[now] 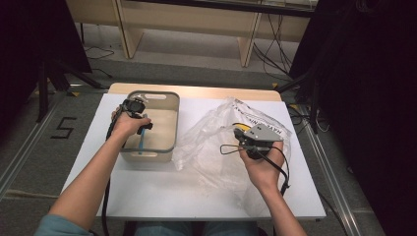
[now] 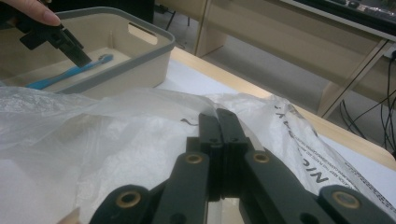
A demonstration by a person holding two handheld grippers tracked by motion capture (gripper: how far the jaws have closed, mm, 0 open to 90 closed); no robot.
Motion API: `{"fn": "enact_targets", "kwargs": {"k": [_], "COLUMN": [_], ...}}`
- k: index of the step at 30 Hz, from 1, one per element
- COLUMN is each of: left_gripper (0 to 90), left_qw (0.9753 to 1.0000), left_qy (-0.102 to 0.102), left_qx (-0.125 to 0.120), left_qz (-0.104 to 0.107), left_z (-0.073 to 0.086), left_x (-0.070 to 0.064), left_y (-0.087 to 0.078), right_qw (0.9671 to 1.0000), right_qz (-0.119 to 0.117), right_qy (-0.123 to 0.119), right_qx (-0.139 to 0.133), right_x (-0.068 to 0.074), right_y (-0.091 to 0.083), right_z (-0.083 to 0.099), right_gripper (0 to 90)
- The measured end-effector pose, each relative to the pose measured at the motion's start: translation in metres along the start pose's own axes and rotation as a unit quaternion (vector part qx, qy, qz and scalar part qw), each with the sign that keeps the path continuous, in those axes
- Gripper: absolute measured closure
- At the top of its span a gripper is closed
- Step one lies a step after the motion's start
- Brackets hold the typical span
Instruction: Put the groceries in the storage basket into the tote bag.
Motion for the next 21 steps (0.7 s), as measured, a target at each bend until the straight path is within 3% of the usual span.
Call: {"fn": "enact_targets", "kwargs": {"k": [11,21], "left_gripper": [50.6,56.9], "left_qw": [0.9993,0.9988], "left_qy": [-0.019,-0.028], "left_qx": [0.028,0.037], "left_qz": [0.013,0.016], "left_z": [0.009,0.011], "left_x": [-0.001,-0.001], "left_y": [0.016,0.018], "right_qw": [1.0,1.0], "right_qz": [0.0,-0.001], "right_qy": [-0.001,-0.001], "right_qx": [0.0,0.0], "right_x": [0.0,0.0], "right_y": [0.0,0.0], "right_z": [0.0,0.0], "right_gripper": [90.0,90.0]}}
Point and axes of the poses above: each handheld gripper's, and its own axes: y roughly forward along the jaws, z roughly out of its underside, x roughly to its left, the point moved 7 cm from there along y, roughly forward along the jaws, and after that the axes turned 8 degrees about y, right-handed, at the moved point
